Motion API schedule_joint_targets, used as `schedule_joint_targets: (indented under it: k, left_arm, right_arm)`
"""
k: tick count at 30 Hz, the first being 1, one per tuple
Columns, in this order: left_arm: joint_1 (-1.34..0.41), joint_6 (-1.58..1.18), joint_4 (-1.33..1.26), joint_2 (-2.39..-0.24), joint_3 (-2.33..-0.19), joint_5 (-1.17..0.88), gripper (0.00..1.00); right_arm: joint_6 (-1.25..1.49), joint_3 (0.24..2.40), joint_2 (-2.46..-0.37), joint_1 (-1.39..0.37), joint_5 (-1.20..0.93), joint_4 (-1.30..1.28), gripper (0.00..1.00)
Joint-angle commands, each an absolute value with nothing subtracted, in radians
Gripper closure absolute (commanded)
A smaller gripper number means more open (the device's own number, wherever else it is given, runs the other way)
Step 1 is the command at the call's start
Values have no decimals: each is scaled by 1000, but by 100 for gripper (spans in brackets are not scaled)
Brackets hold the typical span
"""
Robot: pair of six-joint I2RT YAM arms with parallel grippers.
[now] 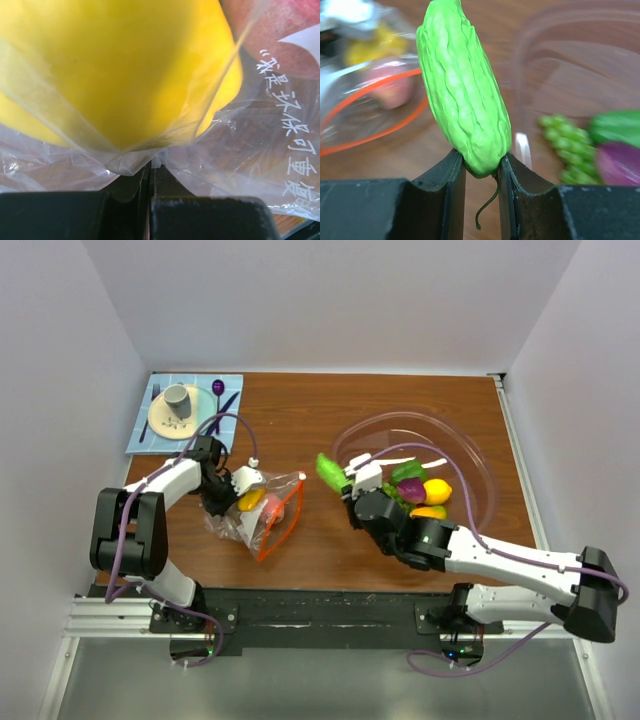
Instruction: Open the zip-top bag and remove the fake food
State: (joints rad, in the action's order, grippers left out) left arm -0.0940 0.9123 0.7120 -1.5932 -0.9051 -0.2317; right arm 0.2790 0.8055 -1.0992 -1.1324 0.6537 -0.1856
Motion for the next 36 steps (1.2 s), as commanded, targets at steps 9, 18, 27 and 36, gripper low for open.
schedule_joint_targets:
  k: [9, 18, 27, 36]
  left_arm:
    - [-100, 927, 753, -1554, -931, -265, 100]
    - [-100, 923, 758, -1551, -939, -278, 100]
    - [-100, 923, 752, -1574, -934, -279, 100]
    - [-100, 928, 759, -1578, -948, -281, 100]
  right_arm:
    - [379, 891, -1192, -858, 857, -370, 4]
    - [273, 985, -1207, -900, 677, -279, 1]
    - [210, 960, -1387, -1121, 415, -40, 82]
    - [164, 994, -1615, -1131, 236, 133, 23]
